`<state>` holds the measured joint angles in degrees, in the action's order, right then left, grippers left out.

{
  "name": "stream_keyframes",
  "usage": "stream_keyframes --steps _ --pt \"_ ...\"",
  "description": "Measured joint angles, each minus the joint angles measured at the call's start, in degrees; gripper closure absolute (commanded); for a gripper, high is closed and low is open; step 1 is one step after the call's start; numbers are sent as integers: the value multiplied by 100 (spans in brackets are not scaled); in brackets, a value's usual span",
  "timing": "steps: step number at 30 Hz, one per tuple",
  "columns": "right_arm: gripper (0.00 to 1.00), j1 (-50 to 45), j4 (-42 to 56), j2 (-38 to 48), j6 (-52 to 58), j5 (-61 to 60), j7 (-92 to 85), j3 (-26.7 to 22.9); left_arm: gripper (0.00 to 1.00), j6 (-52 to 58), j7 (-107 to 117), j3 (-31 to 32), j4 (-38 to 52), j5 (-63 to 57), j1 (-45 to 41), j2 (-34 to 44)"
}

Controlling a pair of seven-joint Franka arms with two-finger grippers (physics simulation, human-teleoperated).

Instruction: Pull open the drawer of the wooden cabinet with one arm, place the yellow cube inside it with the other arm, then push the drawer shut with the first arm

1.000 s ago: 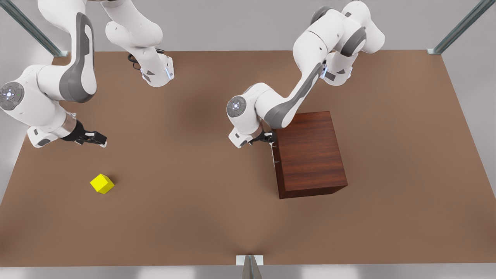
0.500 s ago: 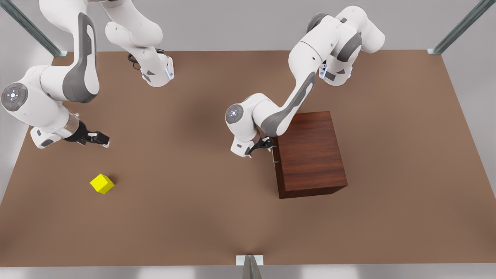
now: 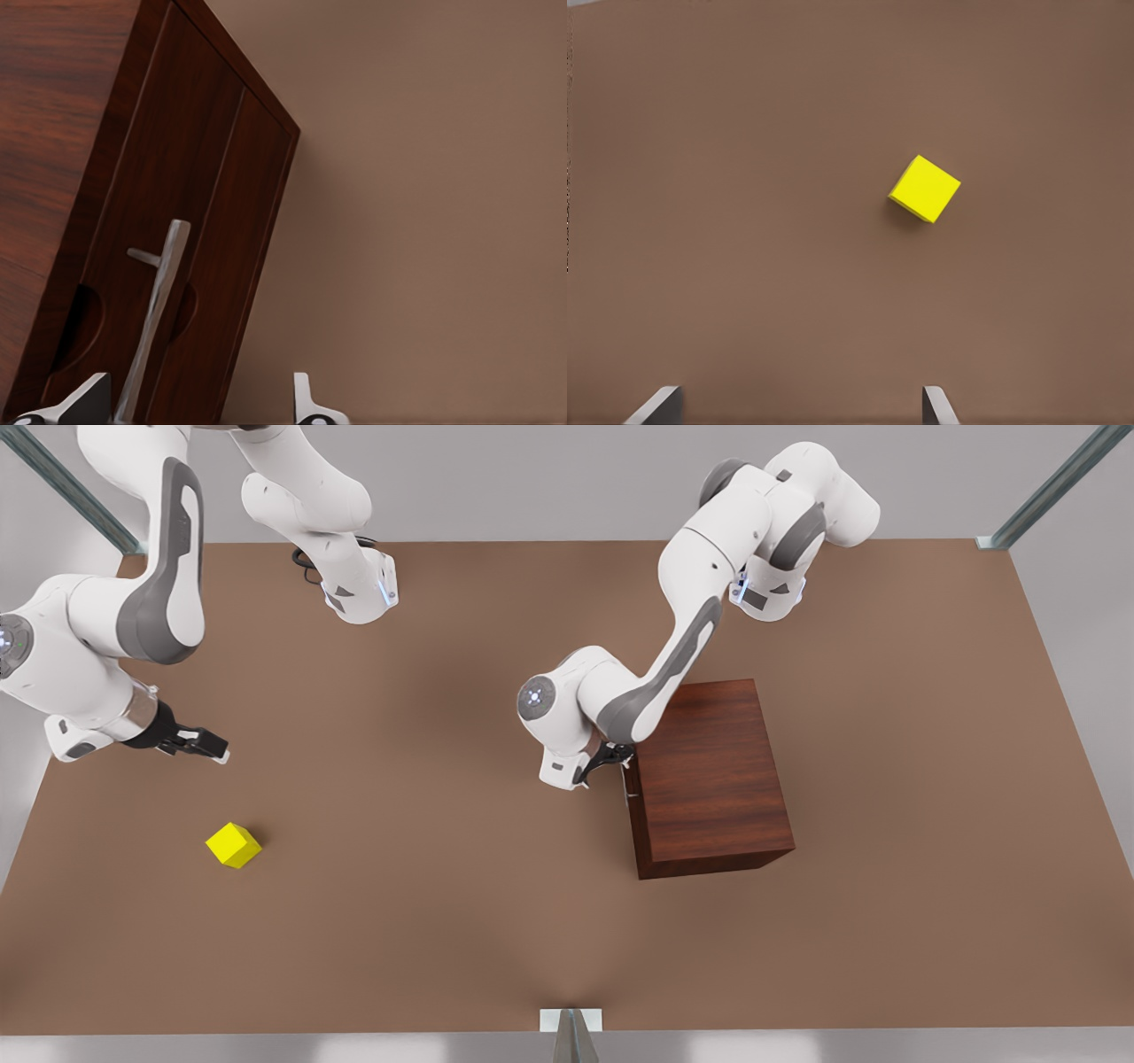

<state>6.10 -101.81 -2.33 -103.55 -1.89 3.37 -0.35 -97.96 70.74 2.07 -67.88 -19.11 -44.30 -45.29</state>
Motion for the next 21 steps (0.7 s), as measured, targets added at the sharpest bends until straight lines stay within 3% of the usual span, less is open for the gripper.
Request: stream_keyframes --steps 21 --pt "0 -121 8 -9 0 4 10 0 0 -570 190 -11 112 -143 -148 -250"
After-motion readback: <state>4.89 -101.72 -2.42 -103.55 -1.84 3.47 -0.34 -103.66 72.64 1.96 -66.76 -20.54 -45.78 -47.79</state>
